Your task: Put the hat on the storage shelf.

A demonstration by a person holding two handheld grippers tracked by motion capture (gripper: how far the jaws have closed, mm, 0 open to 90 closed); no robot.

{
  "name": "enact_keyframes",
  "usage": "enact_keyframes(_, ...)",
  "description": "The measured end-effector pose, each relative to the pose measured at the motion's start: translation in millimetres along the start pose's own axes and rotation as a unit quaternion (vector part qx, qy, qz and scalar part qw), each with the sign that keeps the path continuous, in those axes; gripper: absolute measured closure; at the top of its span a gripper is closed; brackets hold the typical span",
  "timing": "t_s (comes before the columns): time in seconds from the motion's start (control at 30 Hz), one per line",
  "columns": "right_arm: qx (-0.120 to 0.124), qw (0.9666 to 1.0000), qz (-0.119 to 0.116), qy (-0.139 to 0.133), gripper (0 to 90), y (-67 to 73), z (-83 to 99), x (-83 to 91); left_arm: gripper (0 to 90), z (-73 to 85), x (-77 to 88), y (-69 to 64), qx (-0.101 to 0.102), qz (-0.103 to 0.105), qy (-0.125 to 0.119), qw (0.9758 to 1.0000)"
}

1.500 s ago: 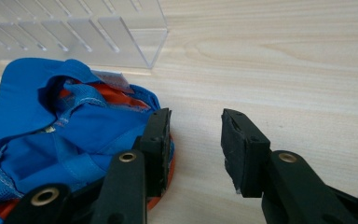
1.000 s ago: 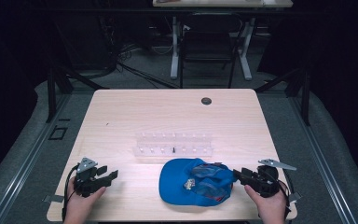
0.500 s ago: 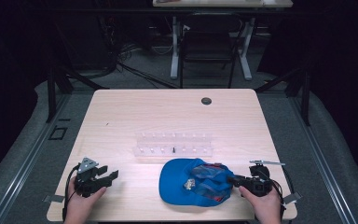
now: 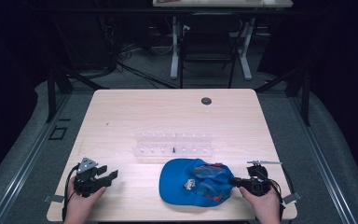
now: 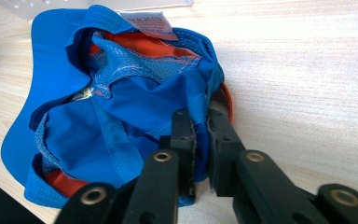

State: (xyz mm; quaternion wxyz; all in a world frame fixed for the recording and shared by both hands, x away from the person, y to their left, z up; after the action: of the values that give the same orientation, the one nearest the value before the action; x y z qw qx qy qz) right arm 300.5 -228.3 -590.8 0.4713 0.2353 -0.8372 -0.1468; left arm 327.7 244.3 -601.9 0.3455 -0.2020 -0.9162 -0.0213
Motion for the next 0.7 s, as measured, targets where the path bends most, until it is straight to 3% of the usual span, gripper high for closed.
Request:
enact_keyframes(0.33, 0.011, 0.9999, 0.004, 0.007, 88.7, 2.6, -4.7, 3.6, 45.8, 0.0, 0.9, -0.8, -0.002, 0.000, -0.001, 1.0000)
enact_keyframes(0.7, 0.045, 0.9967, 0.051, 0.044, 88.9, 9.4, -8.9, 4.3, 45.8, 0.2, 1.4, -1.0, -0.003, -0.001, -0.002, 1.0000)
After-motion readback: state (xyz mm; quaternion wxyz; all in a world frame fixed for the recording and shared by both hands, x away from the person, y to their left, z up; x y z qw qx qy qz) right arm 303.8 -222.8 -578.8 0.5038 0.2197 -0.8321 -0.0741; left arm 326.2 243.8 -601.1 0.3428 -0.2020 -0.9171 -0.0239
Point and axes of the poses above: each handheld gripper's, and its own axes: x roughly backward along the jaws, z roughly out of its underside, y roughly to its left, the point moved 6 cm from there along -x, roughly forward along the jaws, and after that the axes turned 3 degrees about -z, right-handed, at the moved point
